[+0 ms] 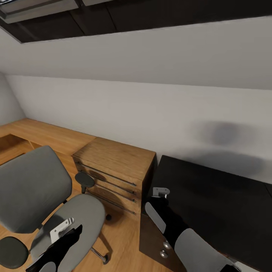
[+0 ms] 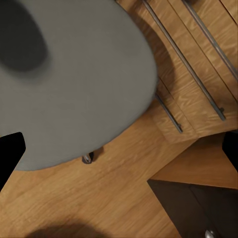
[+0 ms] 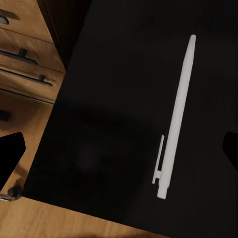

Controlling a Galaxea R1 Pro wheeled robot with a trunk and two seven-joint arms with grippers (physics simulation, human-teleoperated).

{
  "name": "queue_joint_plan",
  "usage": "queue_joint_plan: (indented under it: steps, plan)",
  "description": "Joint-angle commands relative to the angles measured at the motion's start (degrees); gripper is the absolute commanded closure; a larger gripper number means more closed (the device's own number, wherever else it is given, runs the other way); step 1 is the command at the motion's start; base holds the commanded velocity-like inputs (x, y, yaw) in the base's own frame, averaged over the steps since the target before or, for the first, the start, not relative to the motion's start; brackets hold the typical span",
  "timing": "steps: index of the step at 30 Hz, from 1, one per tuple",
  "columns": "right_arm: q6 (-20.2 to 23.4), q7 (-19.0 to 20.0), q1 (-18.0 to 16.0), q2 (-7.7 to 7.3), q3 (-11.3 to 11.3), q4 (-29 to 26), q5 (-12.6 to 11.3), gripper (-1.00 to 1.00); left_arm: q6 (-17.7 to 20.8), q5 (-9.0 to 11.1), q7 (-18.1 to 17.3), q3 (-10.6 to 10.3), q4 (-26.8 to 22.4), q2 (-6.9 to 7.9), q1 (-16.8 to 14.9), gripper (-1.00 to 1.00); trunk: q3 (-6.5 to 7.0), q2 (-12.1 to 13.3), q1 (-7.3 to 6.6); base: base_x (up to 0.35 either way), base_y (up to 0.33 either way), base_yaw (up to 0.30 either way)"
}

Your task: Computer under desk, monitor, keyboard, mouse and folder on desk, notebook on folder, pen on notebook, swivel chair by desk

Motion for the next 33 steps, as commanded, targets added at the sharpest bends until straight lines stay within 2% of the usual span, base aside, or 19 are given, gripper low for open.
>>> queue_joint_plan:
  steps: [1, 4, 10, 22, 28, 33]
  plan:
    - [-0.7, 0.34, -0.76, -0.08, 0.22, 1.49, -0.36, -1.0, 0.17, 0.16, 0.38, -0.1, -0.11, 0.05, -0.06, -1.0, -0.08, -0.07, 0.01, 0.0, 0.0, 0.0]
    - [-2.49, 2.47, -2.7, -0.26, 0.22, 5.68, -0.38, -1.0, 0.17, 0.16, 0.38, -0.11, -0.12, 0.05, -0.06, -1.0, -0.08, -0.07, 0.01, 0.0, 0.0, 0.0]
    - [-4.56, 4.88, -5.17, -0.74, 0.22, 10.66, -0.44, -1.0, 0.17, 0.16, 0.38, -0.11, -0.12, 0.05, -0.06, -1.0, -0.08, -0.07, 0.01, 0.0, 0.0, 0.0]
    - [-5.74, 5.3, -5.6, -1.56, 0.22, 12.18, -0.55, -1.0, 0.17, 0.16, 0.38, -0.11, -0.09, 0.05, -0.06, -1.0, -0.08, -0.07, 0.01, 0.0, 0.0, 0.0]
    - [-6.73, 7.44, -7.5, -1.52, 0.19, 17.31, -0.94, -1.0, 0.17, 0.16, 0.38, -0.12, -0.09, 0.05, -0.06, -1.0, -0.08, -0.07, 0.01, 0.0, 0.0, 0.0]
    - [-6.84, 8.96, -8.76, -1.51, -1.44, 20.6, -1.06, -1.0, 0.17, 0.16, 0.34, -0.11, -0.08, 0.05, -0.06, -1.0, -0.08, -0.07, 0.01, 0.0, 0.0, 0.0]
